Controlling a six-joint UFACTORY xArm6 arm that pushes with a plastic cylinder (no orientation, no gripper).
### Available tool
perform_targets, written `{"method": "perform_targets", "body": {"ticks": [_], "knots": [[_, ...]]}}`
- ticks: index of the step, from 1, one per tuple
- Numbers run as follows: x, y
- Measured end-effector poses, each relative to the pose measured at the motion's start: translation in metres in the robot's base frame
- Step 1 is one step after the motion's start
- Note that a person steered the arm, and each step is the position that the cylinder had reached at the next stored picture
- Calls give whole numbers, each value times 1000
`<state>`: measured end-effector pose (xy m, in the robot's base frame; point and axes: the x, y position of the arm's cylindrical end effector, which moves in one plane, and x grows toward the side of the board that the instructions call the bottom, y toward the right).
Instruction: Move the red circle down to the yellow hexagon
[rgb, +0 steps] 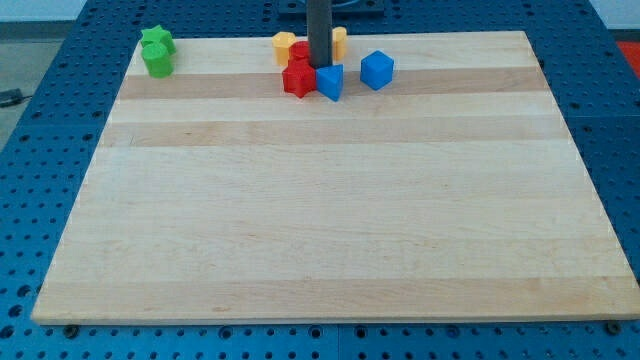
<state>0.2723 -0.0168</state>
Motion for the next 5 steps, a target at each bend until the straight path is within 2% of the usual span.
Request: {"method": "perform_targets", "body": {"ticks": [3, 5], "knots": [[-13, 20], [-15, -39]]}}
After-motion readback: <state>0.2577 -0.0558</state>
